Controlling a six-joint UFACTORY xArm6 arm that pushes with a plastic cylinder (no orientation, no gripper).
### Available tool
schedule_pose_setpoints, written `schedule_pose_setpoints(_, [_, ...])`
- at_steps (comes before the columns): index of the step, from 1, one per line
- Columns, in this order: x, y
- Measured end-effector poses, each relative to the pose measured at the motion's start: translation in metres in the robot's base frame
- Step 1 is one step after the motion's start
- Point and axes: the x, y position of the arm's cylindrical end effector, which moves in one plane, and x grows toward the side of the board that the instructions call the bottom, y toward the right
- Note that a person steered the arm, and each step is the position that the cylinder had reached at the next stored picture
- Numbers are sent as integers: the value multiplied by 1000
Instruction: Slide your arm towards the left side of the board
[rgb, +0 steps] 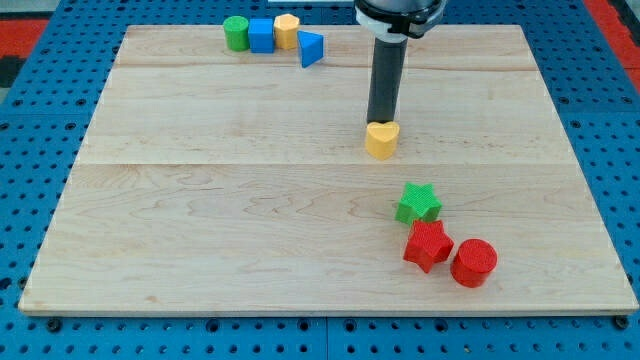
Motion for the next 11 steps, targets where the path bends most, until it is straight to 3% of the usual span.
schedule_pose_setpoints(1, [54, 3])
schedule_pose_setpoints(2, [65, 7])
schedule_pose_setpoints(4, [63, -123])
schedule_pose_setpoints(6, [62, -186])
schedule_pose_setpoints(11, [62, -197])
